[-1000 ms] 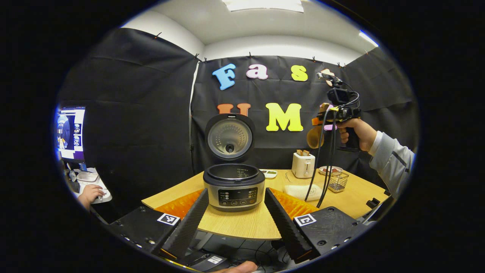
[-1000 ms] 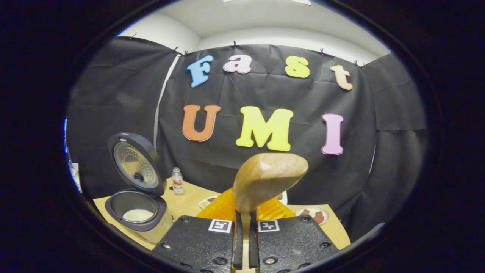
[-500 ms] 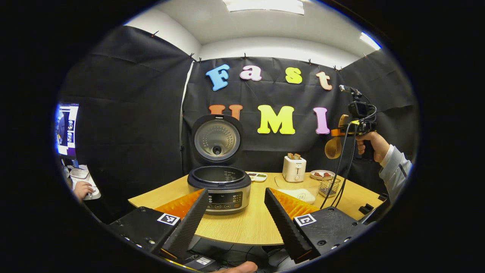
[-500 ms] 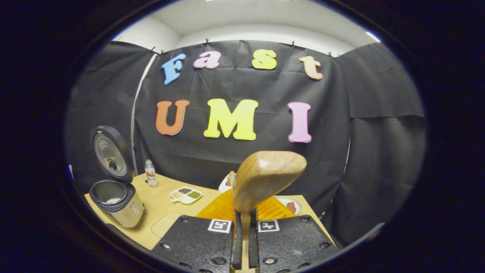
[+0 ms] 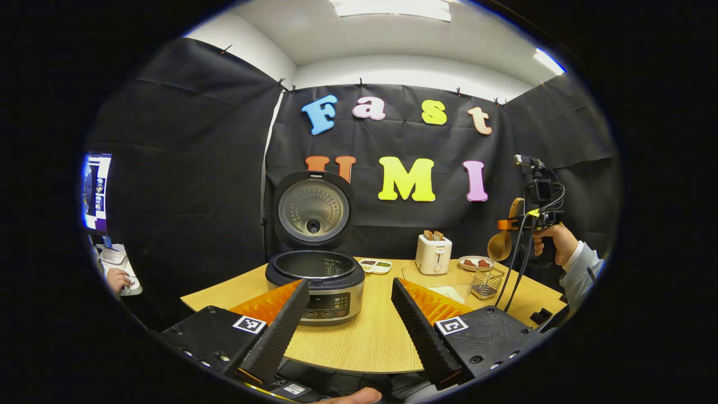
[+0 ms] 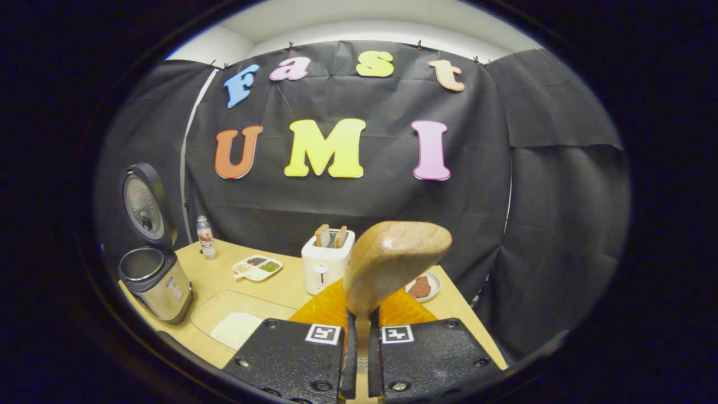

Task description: Close the left gripper, press the button to open the rice cooker; take a wooden spoon from the chopstick holder with the right hand, scoop a spoonful of rice and pour it into the rice cooker, then put the wooden spoon back into the chopstick holder.

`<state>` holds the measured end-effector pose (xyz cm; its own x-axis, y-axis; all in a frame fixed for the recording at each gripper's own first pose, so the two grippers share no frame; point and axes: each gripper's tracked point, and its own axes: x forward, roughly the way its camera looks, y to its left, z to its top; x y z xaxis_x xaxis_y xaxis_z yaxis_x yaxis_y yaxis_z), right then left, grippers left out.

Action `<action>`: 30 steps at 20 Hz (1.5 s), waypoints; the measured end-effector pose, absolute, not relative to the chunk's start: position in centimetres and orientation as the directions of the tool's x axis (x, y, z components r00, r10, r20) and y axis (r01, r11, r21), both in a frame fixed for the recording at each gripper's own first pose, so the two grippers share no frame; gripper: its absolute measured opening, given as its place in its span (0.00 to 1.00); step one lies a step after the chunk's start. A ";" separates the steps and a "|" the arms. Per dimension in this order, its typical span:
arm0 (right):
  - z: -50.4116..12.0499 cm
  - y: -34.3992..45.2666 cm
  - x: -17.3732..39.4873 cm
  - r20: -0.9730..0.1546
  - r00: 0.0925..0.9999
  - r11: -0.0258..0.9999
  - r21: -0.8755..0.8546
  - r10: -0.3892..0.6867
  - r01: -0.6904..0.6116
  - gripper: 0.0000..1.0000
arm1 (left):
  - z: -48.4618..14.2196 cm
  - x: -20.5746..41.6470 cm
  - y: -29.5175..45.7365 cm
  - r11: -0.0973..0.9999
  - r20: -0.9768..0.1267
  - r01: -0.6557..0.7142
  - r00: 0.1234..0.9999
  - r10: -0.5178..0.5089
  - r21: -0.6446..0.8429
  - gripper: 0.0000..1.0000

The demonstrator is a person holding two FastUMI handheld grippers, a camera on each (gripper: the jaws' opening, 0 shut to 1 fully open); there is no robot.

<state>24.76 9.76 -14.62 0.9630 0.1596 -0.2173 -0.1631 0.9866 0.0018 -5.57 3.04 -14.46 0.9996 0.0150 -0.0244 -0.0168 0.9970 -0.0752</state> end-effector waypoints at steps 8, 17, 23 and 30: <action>-20.3 8.8 27.9 -0.302 0.936 0.983 0.101 0.178 -0.155 0.17 | -15.3 -3.5 2.6 0.997 -0.048 -0.019 0.999 0.015 -0.078 0.94; -14.7 6.9 28.9 -0.163 0.982 0.995 -0.028 0.095 -0.101 0.91 | -14.7 -0.5 5.3 0.993 -0.079 -0.082 0.994 0.076 -0.083 0.94; -8.3 8.4 23.0 -0.057 0.993 0.994 -0.030 0.101 -0.102 1.00 | -11.8 1.3 8.7 0.987 -0.046 -0.128 0.991 0.124 -0.100 0.94; -6.0 11.5 13.5 -0.019 0.977 0.977 0.018 0.212 -0.211 1.00 | -6.9 2.9 12.2 0.983 -0.004 -0.173 0.985 0.174 -0.053 0.95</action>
